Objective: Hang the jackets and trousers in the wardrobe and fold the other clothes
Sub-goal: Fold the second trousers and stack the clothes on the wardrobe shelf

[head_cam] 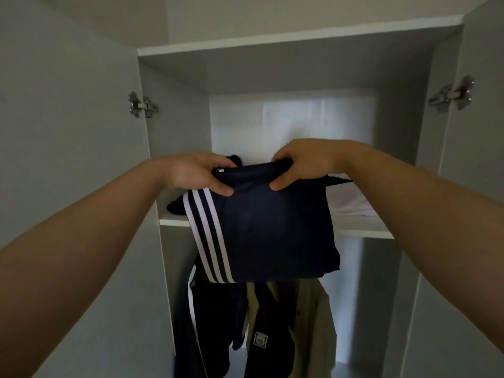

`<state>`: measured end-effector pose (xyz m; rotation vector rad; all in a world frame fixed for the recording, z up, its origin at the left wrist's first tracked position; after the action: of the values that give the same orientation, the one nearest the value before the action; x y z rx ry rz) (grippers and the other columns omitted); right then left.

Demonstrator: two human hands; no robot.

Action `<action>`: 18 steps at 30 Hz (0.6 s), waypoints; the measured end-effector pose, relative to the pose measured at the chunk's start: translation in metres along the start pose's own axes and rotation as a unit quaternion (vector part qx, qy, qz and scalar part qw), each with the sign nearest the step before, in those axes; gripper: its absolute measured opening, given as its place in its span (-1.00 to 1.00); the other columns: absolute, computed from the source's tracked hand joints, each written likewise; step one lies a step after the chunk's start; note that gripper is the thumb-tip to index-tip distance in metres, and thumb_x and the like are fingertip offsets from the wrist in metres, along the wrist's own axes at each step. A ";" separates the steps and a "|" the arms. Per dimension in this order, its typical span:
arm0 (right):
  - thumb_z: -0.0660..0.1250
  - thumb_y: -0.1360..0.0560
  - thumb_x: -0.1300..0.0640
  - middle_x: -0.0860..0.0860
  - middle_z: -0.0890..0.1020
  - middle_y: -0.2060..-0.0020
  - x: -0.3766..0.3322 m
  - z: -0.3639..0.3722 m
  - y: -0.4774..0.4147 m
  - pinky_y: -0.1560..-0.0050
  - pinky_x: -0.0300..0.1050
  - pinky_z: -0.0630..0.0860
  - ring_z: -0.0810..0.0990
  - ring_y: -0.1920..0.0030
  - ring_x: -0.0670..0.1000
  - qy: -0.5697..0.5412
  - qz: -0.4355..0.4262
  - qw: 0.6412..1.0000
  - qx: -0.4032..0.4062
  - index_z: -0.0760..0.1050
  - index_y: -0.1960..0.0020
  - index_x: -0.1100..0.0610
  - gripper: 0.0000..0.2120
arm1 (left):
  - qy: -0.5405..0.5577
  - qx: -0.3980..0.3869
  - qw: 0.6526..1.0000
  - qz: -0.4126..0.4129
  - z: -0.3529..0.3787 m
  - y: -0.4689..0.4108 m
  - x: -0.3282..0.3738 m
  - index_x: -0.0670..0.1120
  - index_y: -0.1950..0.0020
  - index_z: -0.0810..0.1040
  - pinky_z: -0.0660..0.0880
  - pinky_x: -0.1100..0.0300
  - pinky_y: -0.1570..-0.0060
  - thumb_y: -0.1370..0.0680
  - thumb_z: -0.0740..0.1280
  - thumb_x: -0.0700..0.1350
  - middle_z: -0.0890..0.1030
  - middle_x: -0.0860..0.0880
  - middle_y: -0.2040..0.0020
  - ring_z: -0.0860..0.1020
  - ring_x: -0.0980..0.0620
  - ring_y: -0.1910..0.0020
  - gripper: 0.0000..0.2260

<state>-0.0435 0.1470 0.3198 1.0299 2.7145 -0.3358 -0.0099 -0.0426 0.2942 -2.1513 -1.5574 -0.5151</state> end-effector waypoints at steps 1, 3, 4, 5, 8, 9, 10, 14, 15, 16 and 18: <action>0.55 -0.41 -0.16 -0.17 0.73 0.12 0.004 -0.009 -0.015 0.03 -0.14 0.62 0.70 0.14 -0.15 -0.015 -0.004 1.000 -0.003 0.65 0.01 -0.11 -0.78 | 0.011 -0.005 1.000 -0.005 -0.011 -0.009 -0.003 0.08 -0.24 0.60 0.62 0.13 -0.06 -0.49 0.53 -0.12 0.71 0.07 -0.08 0.69 0.03 -0.06 -0.65; 0.56 -0.40 -0.14 -0.17 0.74 0.10 0.012 -0.021 -0.045 0.06 -0.15 0.63 0.72 0.12 -0.13 -0.043 -0.007 0.999 -0.017 0.67 -0.01 -0.09 -0.76 | 0.037 -0.014 0.999 -0.019 -0.031 -0.028 -0.013 0.01 -0.27 0.60 0.63 0.07 -0.07 -0.48 0.51 -0.16 0.71 -0.02 -0.11 0.69 -0.04 -0.09 -0.64; 0.56 -0.40 -0.13 -0.15 0.74 0.09 0.016 -0.025 -0.059 0.08 -0.16 0.63 0.73 0.10 -0.11 -0.052 -0.008 0.998 -0.025 0.68 -0.03 -0.08 -0.75 | 0.044 -0.017 0.999 -0.026 -0.039 -0.037 -0.019 -0.02 -0.28 0.60 0.63 0.04 -0.09 -0.47 0.51 -0.16 0.71 -0.05 -0.12 0.69 -0.07 -0.10 -0.62; 0.56 -0.41 -0.12 -0.14 0.74 0.08 0.021 -0.029 -0.074 0.09 -0.17 0.63 0.73 0.09 -0.10 -0.061 -0.008 0.998 -0.033 0.69 -0.04 -0.07 -0.74 | 0.050 -0.019 0.998 -0.032 -0.047 -0.047 -0.026 -0.04 -0.28 0.60 0.63 0.03 -0.08 -0.45 0.51 -0.15 0.71 -0.07 -0.13 0.69 -0.09 -0.10 -0.60; 0.56 -0.41 -0.10 -0.10 0.75 0.05 0.033 -0.042 -0.117 0.06 -0.15 0.64 0.74 0.05 -0.06 -0.075 -0.005 0.997 -0.034 0.69 -0.08 -0.04 -0.71 | 0.058 -0.018 0.997 -0.039 -0.070 -0.077 -0.042 -0.08 -0.28 0.60 0.65 0.08 0.00 -0.42 0.51 -0.15 0.70 -0.11 -0.13 0.69 -0.12 -0.09 -0.57; 0.56 -0.41 -0.09 -0.10 0.75 0.04 0.038 -0.046 -0.132 0.07 -0.15 0.63 0.74 0.05 -0.06 -0.074 -0.005 0.997 -0.028 0.69 -0.08 -0.03 -0.71 | 0.050 -0.014 0.998 -0.040 -0.079 -0.088 -0.047 -0.08 -0.28 0.60 0.66 0.10 0.03 -0.42 0.51 -0.15 0.71 -0.10 -0.13 0.69 -0.11 -0.08 -0.58; 0.56 -0.41 -0.09 -0.10 0.75 0.05 0.041 -0.052 -0.147 0.07 -0.16 0.63 0.74 0.05 -0.06 -0.069 -0.007 0.997 -0.017 0.69 -0.08 -0.02 -0.72 | 0.038 -0.006 0.998 -0.042 -0.090 -0.100 -0.053 -0.07 -0.28 0.59 0.66 0.13 0.06 -0.43 0.51 -0.16 0.71 -0.09 -0.12 0.70 -0.09 -0.07 -0.59; 0.53 -0.44 -0.10 -0.09 0.72 0.03 0.048 -0.080 -0.208 0.02 -0.17 0.58 0.69 0.03 -0.06 0.006 -0.020 0.996 0.091 0.66 -0.11 0.01 -0.69 | -0.074 0.065 0.994 -0.037 -0.144 -0.144 -0.072 0.00 -0.29 0.57 0.60 0.22 0.08 -0.49 0.52 -0.15 0.70 0.03 -0.07 0.69 0.02 -0.04 -0.61; 0.52 -0.46 -0.10 -0.08 0.70 0.01 0.048 -0.086 -0.223 0.00 -0.14 0.57 0.66 0.01 -0.05 0.030 -0.027 0.991 0.127 0.64 -0.14 0.03 -0.68 | -0.112 0.094 0.989 -0.031 -0.159 -0.154 -0.075 0.02 -0.30 0.56 0.56 0.24 0.07 -0.50 0.52 -0.13 0.68 0.06 -0.07 0.67 0.05 -0.03 -0.61; 0.51 -0.47 -0.11 -0.07 0.67 -0.02 0.049 -0.090 -0.237 -0.02 -0.11 0.56 0.63 -0.01 -0.03 0.053 -0.035 0.984 0.165 0.61 -0.16 0.02 -0.66 | -0.152 0.130 0.980 -0.019 -0.173 -0.164 -0.078 0.02 -0.31 0.55 0.51 0.25 0.06 -0.50 0.52 -0.13 0.64 0.09 -0.07 0.64 0.06 -0.04 -0.61; 0.47 -0.49 -0.13 -0.05 0.62 -0.05 0.048 -0.091 -0.259 0.01 -0.05 0.53 0.58 -0.02 -0.01 0.089 -0.065 0.965 0.237 0.54 -0.22 -0.02 -0.64 | -0.224 0.218 0.950 0.021 -0.192 -0.176 -0.085 -0.03 -0.32 0.54 0.42 0.20 -0.01 -0.50 0.50 -0.19 0.58 0.05 -0.09 0.58 0.00 -0.09 -0.60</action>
<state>-0.2639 0.0139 0.4273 1.0324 2.9434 -1.0000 -0.2119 -0.1661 0.4325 -2.0213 -1.6487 0.3375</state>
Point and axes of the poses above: each hand's wrist, its own y-axis away from the middle knuckle, its own z-axis out of the palm, x = y × z, the point moved 8 cm from there along -y, towards the middle knuckle
